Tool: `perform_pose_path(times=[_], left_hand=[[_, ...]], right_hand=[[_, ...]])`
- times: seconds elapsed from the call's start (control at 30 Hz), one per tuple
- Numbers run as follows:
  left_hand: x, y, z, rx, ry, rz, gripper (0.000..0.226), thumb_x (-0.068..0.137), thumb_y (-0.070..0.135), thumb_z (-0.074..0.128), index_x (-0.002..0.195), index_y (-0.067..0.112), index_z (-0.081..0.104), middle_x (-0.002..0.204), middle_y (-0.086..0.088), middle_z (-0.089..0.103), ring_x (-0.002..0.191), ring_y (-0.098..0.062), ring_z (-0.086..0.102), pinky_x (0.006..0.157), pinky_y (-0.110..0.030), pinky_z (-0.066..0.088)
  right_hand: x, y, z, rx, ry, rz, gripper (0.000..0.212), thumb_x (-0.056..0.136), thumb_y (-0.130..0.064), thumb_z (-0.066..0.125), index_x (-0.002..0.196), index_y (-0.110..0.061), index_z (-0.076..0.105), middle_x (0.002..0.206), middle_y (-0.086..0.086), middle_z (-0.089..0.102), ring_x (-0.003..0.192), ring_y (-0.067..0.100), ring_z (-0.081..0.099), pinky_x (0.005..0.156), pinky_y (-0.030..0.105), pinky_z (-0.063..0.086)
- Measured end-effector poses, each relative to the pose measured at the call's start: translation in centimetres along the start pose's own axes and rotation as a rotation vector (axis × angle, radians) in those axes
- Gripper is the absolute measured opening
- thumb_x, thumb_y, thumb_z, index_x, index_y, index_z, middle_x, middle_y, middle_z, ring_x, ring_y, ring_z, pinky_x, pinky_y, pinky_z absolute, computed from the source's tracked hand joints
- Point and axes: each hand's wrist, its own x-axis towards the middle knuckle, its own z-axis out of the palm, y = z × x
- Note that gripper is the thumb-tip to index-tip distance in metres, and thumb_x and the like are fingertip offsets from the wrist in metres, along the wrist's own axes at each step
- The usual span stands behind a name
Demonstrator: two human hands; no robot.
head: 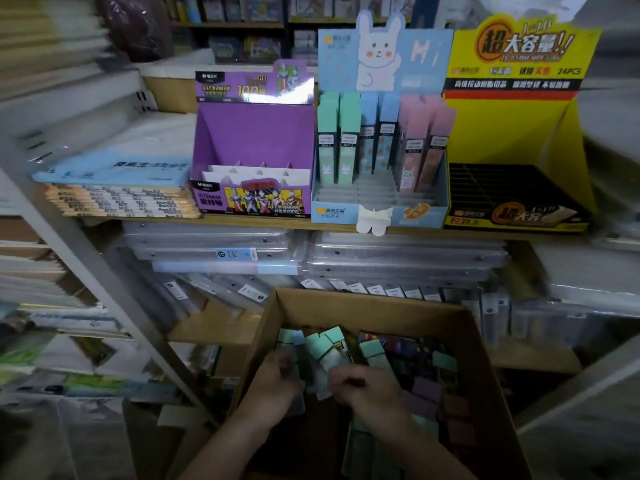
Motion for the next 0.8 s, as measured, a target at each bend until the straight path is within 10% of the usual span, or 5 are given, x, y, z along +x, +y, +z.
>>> perform_pose_path(times=[0.1,0.23,0.4,0.67,0.8], left_hand=[[0.2,0.4,0.0,-0.074,0.005,-0.040,0.035,0.084,-0.014,0.060,0.101,0.017,0.059,0.091,0.012,0.063,0.085,-0.005,0.059,0.061,-0.016,0.044],[0.0,0.6,-0.4,-0.089,-0.089,-0.051,0.033,0.076,-0.021,0.052,0.079,0.009,0.066,0.054,0.008,0.057,0.052,-0.012,0.056,0.046,-0.023,0.042],[-0.3,0.5,-0.1,-0.223,-0.087,-0.129,0.036,0.079,-0.022,0.052,0.073,0.013,0.061,0.056,-0.002,0.057,0.048,-0.018,0.054,0.048,-0.025,0.041],[-0.4,0.4,-0.3,-0.275,-0.181,-0.192,0.027,0.088,-0.007,0.059,0.092,0.010,0.080,0.086,-0.012,0.078,0.070,-0.019,0.073,0.063,-0.030,0.057],[-0.8,0.6,-0.3,-0.295,-0.157,-0.184,0.030,0.089,-0.007,0.060,0.078,0.011,0.081,0.077,-0.014,0.075,0.065,-0.019,0.071,0.060,-0.029,0.055]], right_hand=[[1.6,-0.1,1.4,-0.086,-0.055,0.018,0.020,0.096,-0.008,0.055,0.091,0.004,0.070,0.092,0.027,0.067,0.086,0.037,0.066,0.074,0.046,0.051],[3.3,0.7,2.9,-0.077,-0.036,0.075,0.038,0.083,0.003,0.046,0.056,-0.021,0.058,0.065,0.000,0.052,0.066,0.017,0.051,0.063,0.029,0.036],[4.0,0.7,3.5,-0.011,-0.045,0.169,0.020,0.070,0.002,0.049,0.071,-0.006,0.068,0.078,0.019,0.070,0.082,0.037,0.069,0.072,0.045,0.055],[3.1,-0.2,3.6,-0.199,-0.107,0.005,0.029,0.075,-0.013,0.073,0.052,-0.027,0.061,0.052,-0.011,0.059,0.049,-0.003,0.055,0.050,0.013,0.038],[2.7,-0.2,3.2,-0.227,-0.118,-0.049,0.020,0.076,-0.008,0.071,0.059,-0.016,0.066,0.062,-0.004,0.063,0.056,0.004,0.057,0.057,0.022,0.043]])
